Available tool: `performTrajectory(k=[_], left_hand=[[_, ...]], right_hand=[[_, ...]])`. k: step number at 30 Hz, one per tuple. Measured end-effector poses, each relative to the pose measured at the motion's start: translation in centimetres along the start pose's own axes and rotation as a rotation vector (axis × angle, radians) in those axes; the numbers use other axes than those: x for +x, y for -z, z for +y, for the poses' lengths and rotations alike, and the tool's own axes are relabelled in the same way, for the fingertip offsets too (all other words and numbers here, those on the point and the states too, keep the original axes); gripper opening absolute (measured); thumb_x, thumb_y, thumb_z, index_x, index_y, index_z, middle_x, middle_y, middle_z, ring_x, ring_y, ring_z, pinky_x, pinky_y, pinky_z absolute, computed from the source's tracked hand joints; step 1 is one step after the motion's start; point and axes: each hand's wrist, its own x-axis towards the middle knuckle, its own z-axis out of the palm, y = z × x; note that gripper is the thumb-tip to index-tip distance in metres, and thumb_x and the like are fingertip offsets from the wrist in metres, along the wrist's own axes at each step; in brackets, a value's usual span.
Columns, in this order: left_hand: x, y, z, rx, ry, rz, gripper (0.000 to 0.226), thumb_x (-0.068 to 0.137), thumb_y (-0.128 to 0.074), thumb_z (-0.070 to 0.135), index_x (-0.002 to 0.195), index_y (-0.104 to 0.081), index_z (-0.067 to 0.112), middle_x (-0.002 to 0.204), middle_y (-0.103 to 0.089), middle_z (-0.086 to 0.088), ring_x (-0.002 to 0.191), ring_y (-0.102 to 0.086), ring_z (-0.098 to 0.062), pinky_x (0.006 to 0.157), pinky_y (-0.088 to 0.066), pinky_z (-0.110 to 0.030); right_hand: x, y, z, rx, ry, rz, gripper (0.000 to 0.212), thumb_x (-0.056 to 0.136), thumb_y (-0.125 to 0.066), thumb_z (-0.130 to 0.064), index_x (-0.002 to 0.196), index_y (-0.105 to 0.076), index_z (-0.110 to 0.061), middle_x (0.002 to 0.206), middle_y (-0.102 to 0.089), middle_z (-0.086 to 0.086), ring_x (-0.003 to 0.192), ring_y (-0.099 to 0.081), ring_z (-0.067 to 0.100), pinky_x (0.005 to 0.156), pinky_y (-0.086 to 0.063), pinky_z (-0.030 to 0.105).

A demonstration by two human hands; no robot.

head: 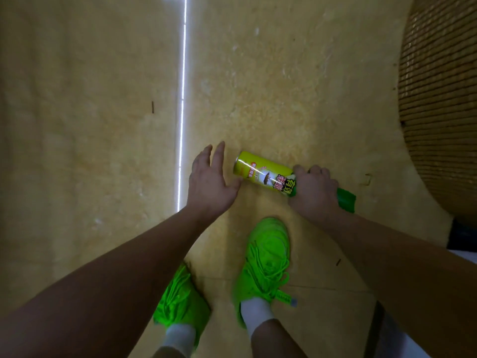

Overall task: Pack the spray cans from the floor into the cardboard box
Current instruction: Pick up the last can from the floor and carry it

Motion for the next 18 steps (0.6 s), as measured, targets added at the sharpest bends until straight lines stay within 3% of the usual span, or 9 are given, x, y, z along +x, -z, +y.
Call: performTrajectory(k=[6, 10, 13, 18], left_hand=[[-3.6, 12.5, 1.3, -0.056, 0.066, 0.075, 0.089, 0.086, -0.068, 0.044, 0.157, -0.018, 0.025, 0.160, -0.025, -0.014, 0.147, -0.022, -0.029, 0.118, -0.025, -0.039], [-7.7, 24.0, 3.0, -0.086, 0.082, 0.150, 0.088, 0.086, -0.067, 0.045, 0.157, -0.018, 0.026, 0.160, -0.025, -0.012, 0.147, -0.021, -0.027, 0.118, -0.023, -0.036], [-12.0, 32.7, 4.3, -0.116, 0.080, 0.210, 0.085, 0.088, -0.066, 0.045, 0.157, -0.019, 0.027, 0.161, -0.024, -0.010, 0.148, -0.019, -0.025, 0.117, -0.022, -0.034], [-20.8, 45.8, 5.5, -0.183, 0.155, 0.311, 0.084, 0.087, -0.066, 0.047, 0.156, -0.022, 0.028, 0.161, -0.025, -0.008, 0.147, -0.022, -0.026, 0.114, -0.026, -0.035]], right_hand=[[-7.7, 9.5, -5.8, 0.199, -0.081, -0.088, 0.064, 0.065, -0.072, -0.045, 0.123, -0.054, -0.027, 0.107, -0.055, 0.011, 0.106, -0.056, 0.034, 0.085, -0.049, 0.038], [-14.3, 19.0, -11.4, 0.377, -0.073, -0.107, 0.069, 0.053, -0.072, -0.055, 0.114, -0.059, -0.027, 0.100, -0.062, 0.005, 0.093, -0.063, 0.028, 0.071, -0.049, 0.030], [-19.9, 27.1, -15.8, 0.515, -0.067, -0.140, 0.061, 0.056, -0.076, -0.054, 0.108, -0.061, -0.026, 0.096, -0.066, 0.000, 0.085, -0.063, 0.023, 0.063, -0.042, 0.027], [-31.0, 39.6, -22.5, 0.641, -0.003, -0.164, 0.055, 0.059, -0.081, -0.052, 0.099, -0.064, -0.019, 0.092, -0.069, 0.002, 0.083, -0.066, 0.023, 0.069, -0.052, 0.029]])
